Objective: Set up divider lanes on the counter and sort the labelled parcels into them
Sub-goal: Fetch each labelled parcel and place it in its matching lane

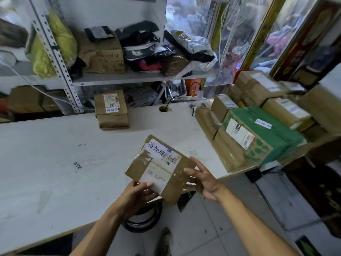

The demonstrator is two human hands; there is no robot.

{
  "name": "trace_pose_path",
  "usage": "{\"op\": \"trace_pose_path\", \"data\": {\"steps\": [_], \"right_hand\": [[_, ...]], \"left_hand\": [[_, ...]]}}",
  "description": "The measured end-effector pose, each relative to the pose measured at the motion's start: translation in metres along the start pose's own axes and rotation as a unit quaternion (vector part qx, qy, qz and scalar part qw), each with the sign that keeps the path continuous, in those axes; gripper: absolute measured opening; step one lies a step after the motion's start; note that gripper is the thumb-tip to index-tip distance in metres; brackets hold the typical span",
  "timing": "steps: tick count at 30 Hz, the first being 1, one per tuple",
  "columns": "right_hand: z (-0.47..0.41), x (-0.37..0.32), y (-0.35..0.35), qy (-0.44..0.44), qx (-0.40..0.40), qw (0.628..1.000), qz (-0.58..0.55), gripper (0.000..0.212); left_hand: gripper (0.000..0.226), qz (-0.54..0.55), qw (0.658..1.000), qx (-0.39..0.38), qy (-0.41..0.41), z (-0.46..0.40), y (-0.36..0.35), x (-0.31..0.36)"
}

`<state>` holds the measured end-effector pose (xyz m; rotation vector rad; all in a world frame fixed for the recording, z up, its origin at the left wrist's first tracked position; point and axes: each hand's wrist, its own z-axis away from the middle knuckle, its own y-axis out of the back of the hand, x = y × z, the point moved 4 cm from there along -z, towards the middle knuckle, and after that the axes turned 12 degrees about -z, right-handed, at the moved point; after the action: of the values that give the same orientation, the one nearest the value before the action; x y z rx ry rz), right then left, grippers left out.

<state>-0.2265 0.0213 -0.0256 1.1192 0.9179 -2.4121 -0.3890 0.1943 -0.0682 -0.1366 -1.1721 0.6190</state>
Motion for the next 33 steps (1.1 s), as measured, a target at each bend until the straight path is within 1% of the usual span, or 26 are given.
{"op": "trace_pose_path", "data": {"steps": [2,4,8,10,11,13,14,16,17,19,20,23,25,27,29,32,33], "right_hand": [[0.006,-0.002,-0.001,0.007,-0.023,0.999,0.022,0.091],[0.01,-0.008,-0.002,0.023,-0.023,0.998,0.049,0.074],[0.014,-0.035,0.003,0.096,0.012,0.993,0.068,0.054],[0.016,-0.052,0.006,0.128,0.029,0.988,0.075,0.046],[0.017,-0.062,0.008,0.141,0.038,0.986,0.079,0.045],[0.019,-0.085,0.013,0.171,0.057,0.98,0.087,0.051],[0.018,-0.097,0.017,0.189,0.065,0.975,0.092,0.056],[0.018,-0.124,0.022,0.226,0.082,0.965,0.102,0.054],[0.018,-0.139,0.025,0.244,0.094,0.96,0.101,0.054],[0.018,-0.171,0.036,0.275,0.129,0.949,0.087,0.063],[0.019,-0.187,0.044,0.287,0.143,0.944,0.077,0.06],[0.022,-0.234,0.074,0.313,0.17,0.934,0.033,0.024],[0.026,-0.259,0.098,0.335,0.194,0.921,0.043,0.014],[0.029,-0.272,0.123,0.341,0.223,0.912,0.046,0.012],[0.034,-0.279,0.148,0.35,0.246,0.903,0.04,0.014],[0.043,-0.285,0.178,0.348,0.283,0.892,0.053,0.031],[0.046,-0.287,0.186,0.345,0.293,0.89,0.055,0.032]], "left_hand": [[0.119,0.014,1.0,0.003,-0.014,-0.007,-0.013,0.005],[0.12,0.004,0.999,0.013,-0.031,-0.013,-0.024,0.012],[0.118,-0.062,0.996,0.0,-0.066,-0.024,-0.042,0.036],[0.118,-0.074,0.993,0.014,-0.095,-0.032,-0.046,0.052],[0.119,-0.065,0.992,0.029,-0.106,-0.037,-0.047,0.061],[0.116,-0.061,0.989,0.058,-0.124,-0.049,-0.05,0.081],[0.112,-0.073,0.986,0.057,-0.135,-0.054,-0.054,0.092],[0.102,-0.102,0.984,0.037,-0.142,-0.067,-0.069,0.109],[0.093,-0.107,0.983,0.038,-0.144,-0.073,-0.077,0.116],[0.066,-0.097,0.983,0.047,-0.151,-0.086,-0.096,0.132],[0.06,-0.098,0.982,0.044,-0.153,-0.094,-0.107,0.139],[0.073,-0.157,0.975,-0.007,-0.154,-0.114,-0.149,0.158],[0.068,-0.191,0.968,-0.043,-0.158,-0.128,-0.176,0.164],[0.059,-0.225,0.96,-0.063,-0.151,-0.144,-0.202,0.164],[0.056,-0.249,0.954,-0.079,-0.148,-0.157,-0.225,0.159],[0.053,-0.271,0.948,-0.093,-0.137,-0.176,-0.253,0.15],[0.051,-0.282,0.944,-0.1,-0.136,-0.182,-0.262,0.147]]}}
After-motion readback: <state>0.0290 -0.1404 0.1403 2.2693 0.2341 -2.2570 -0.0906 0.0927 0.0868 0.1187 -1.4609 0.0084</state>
